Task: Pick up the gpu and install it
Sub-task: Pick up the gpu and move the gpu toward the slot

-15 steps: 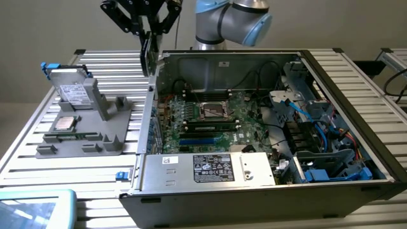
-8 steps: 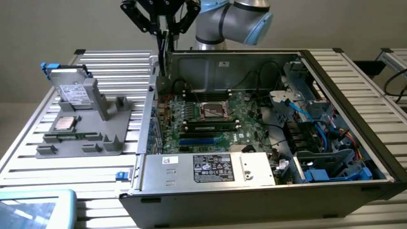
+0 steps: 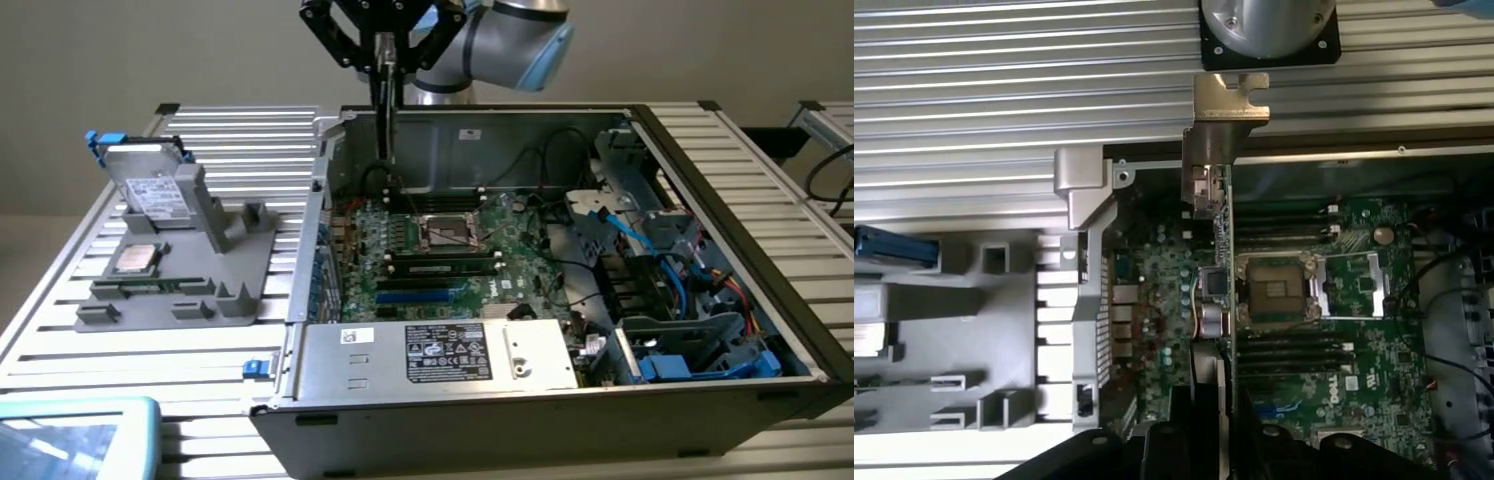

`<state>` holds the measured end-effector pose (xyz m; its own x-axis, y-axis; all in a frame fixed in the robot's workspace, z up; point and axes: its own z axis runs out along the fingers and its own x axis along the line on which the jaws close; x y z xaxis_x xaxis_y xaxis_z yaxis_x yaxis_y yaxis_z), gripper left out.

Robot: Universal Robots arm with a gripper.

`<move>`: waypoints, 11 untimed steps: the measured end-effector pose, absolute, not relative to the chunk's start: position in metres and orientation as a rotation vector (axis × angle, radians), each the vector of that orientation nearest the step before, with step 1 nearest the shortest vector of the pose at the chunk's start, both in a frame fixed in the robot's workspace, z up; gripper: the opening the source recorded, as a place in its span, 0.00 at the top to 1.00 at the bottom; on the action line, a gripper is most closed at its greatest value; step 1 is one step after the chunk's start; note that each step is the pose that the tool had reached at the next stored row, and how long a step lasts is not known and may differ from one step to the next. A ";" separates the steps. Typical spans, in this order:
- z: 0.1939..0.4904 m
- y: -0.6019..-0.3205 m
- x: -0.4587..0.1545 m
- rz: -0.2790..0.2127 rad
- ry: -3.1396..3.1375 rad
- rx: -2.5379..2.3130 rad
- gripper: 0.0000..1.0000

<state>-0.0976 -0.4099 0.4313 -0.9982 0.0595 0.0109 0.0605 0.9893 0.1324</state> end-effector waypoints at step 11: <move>0.431 -0.413 -0.049 -0.207 -3.112 -0.095 0.73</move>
<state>-0.0485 -0.4125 0.4309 -0.9979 0.0595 0.0248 0.0623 0.9893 0.1316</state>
